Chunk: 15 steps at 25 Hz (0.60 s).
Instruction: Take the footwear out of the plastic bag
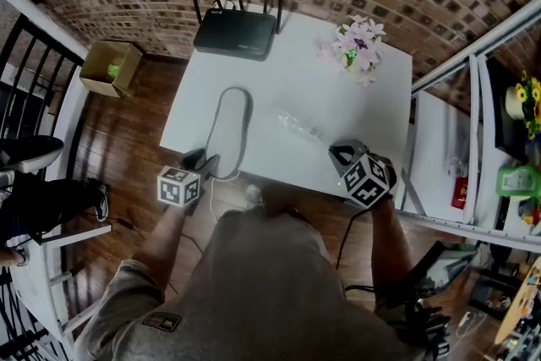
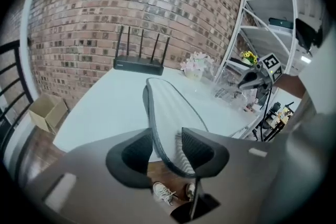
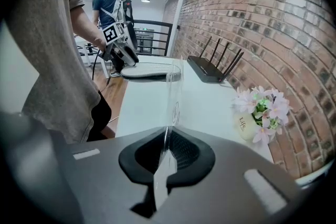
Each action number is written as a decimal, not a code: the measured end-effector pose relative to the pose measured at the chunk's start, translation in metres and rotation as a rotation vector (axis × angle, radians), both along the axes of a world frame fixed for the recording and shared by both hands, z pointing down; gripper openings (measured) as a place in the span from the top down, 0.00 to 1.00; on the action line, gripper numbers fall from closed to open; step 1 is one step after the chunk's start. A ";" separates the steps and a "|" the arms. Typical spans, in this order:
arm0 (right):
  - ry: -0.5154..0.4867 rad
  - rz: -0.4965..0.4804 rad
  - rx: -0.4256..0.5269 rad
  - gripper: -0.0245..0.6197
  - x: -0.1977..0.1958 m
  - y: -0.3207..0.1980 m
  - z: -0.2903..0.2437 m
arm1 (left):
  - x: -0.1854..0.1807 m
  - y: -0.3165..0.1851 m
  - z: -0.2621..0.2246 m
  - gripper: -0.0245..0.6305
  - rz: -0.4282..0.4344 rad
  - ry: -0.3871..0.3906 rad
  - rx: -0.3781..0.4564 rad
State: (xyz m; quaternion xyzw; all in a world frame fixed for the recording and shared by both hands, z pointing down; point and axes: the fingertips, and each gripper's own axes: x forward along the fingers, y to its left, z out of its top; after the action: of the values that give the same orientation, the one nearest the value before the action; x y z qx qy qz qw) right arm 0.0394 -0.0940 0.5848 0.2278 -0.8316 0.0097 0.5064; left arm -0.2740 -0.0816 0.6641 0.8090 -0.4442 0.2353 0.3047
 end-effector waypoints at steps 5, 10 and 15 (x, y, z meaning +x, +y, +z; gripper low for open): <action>-0.001 0.003 -0.004 0.94 -0.002 -0.002 0.001 | 0.001 0.000 0.005 0.72 0.024 -0.025 -0.002; -0.029 0.022 -0.009 0.94 -0.002 -0.005 -0.001 | 0.001 -0.003 -0.007 0.69 0.058 -0.035 0.052; -0.182 0.166 -0.046 0.94 0.001 -0.015 -0.007 | 0.002 -0.010 -0.048 0.68 0.078 -0.049 0.227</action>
State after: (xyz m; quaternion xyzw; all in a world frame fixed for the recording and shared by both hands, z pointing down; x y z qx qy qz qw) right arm 0.0400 -0.1087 0.5779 0.2821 -0.8520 0.0914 0.4314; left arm -0.2724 -0.0920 0.6163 0.8490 -0.4434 0.2149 0.1909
